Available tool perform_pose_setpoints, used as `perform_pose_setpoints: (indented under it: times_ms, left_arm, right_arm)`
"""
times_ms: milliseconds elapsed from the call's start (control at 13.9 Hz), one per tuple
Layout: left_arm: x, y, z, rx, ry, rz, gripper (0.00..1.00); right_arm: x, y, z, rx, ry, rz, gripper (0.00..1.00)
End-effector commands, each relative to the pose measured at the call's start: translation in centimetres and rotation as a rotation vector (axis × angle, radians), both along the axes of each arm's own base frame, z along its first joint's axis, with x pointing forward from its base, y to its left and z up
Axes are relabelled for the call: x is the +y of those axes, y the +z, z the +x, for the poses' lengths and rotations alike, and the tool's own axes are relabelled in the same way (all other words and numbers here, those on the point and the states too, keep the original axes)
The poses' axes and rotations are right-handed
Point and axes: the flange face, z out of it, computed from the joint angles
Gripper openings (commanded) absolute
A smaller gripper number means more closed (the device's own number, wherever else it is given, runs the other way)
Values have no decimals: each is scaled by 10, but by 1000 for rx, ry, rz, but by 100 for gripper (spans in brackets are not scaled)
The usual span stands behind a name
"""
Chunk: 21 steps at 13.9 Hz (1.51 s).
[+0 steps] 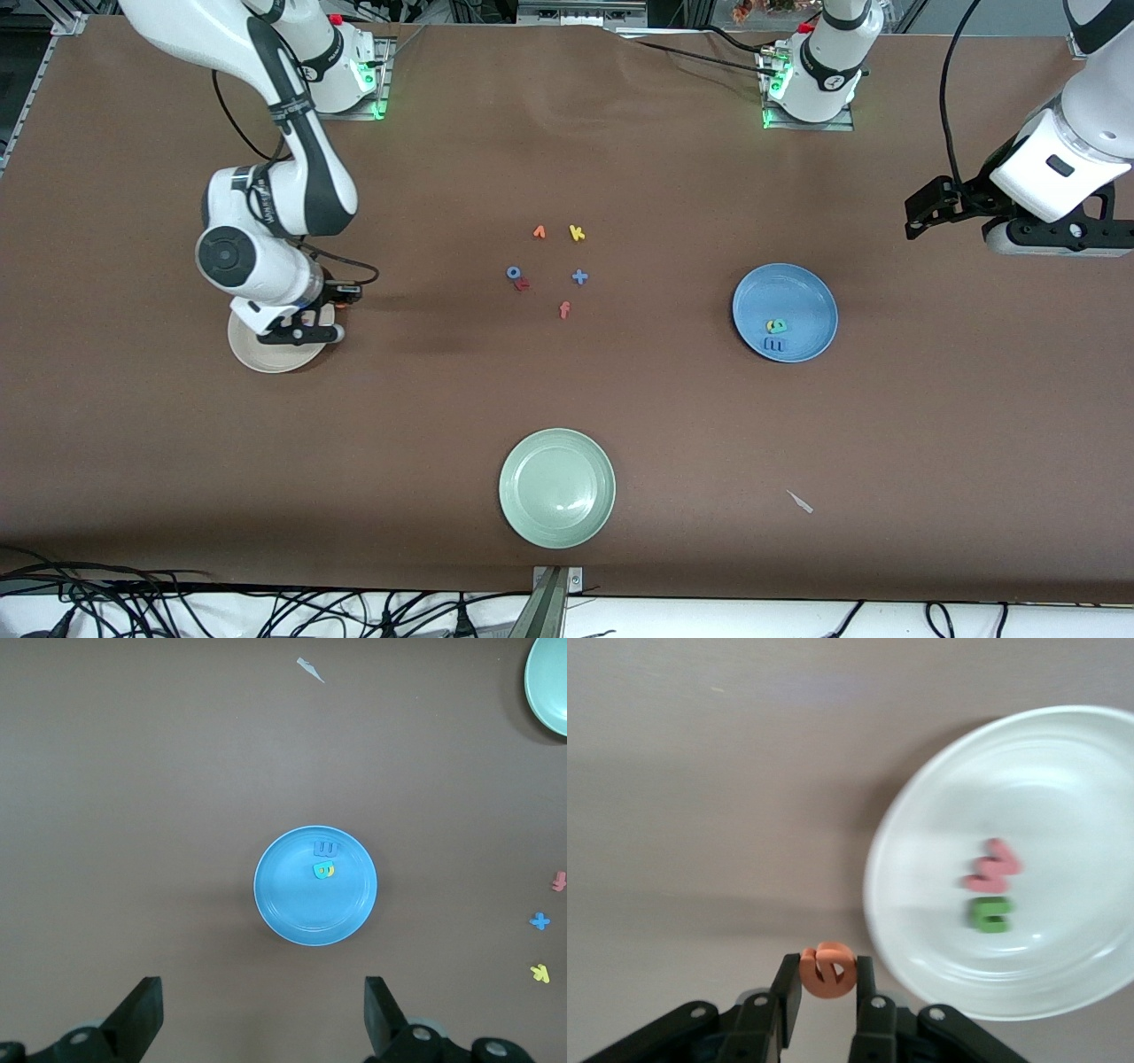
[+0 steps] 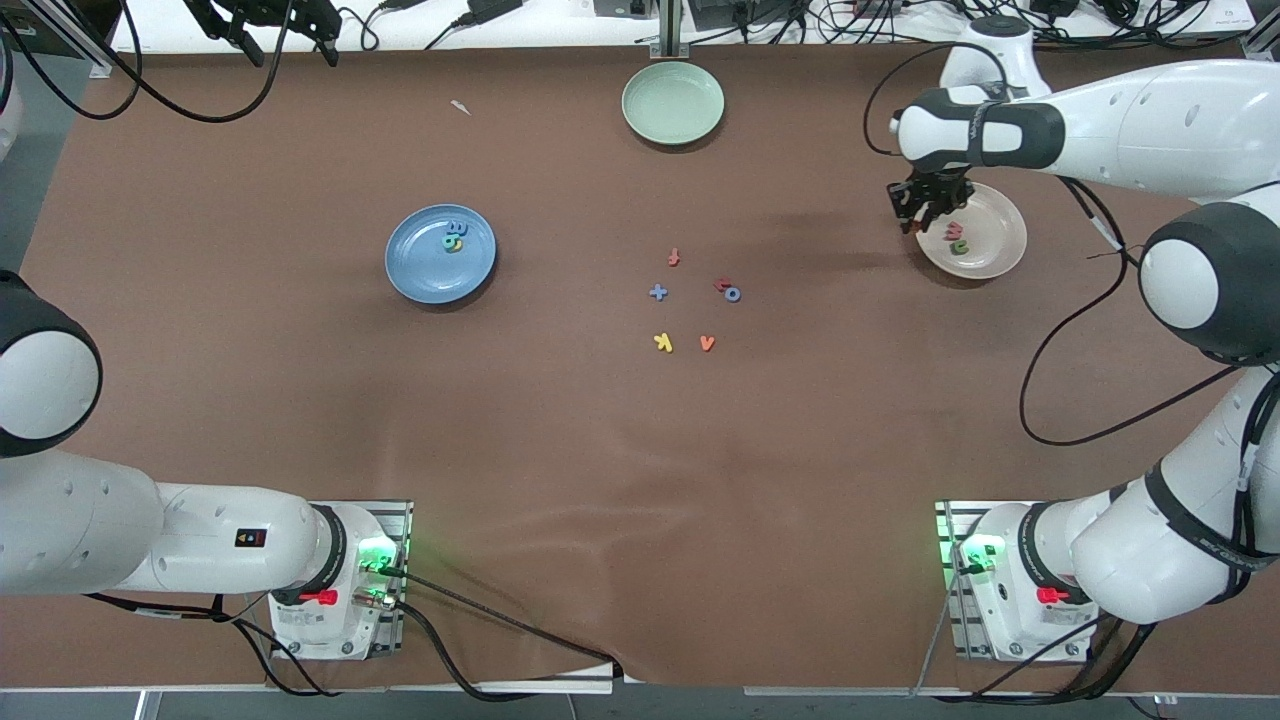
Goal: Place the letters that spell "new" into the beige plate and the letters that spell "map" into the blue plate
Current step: 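Carry the orange o to the white plate and release it with the right gripper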
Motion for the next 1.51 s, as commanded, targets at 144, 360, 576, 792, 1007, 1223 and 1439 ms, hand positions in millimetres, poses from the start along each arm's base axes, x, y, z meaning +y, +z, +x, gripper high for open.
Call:
perform_pose_setpoints:
  times_ms: [144,360,576,792,1007,1223,1439]
  left_arm:
    - [1,9,-4,2,-21,15,100]
    - [1,9,-4,2,-20,15,100]
    - [1,9,-4,3,-20,15,100]
    - [1,8,-5,8,-20,16,100]
    - [1,8,-5,8,-21,16,100]
    - [1,8,-5,9,-20,16,100]
    - [1,9,-5,8,-20,16,100]
  right_arm:
    - [-73,-13,5,30,84,21,13]
    - [-86,-16,8,17,93,34,83]
    - [-77,2,20,24,84,47,100]
    - [-53,37,34,87,47,49,100]
    - [-8,75,42,120,6,35,100]
    - [17,112,45,155,-23,19,100]
    - [28,145,47,180,-32,9,100]
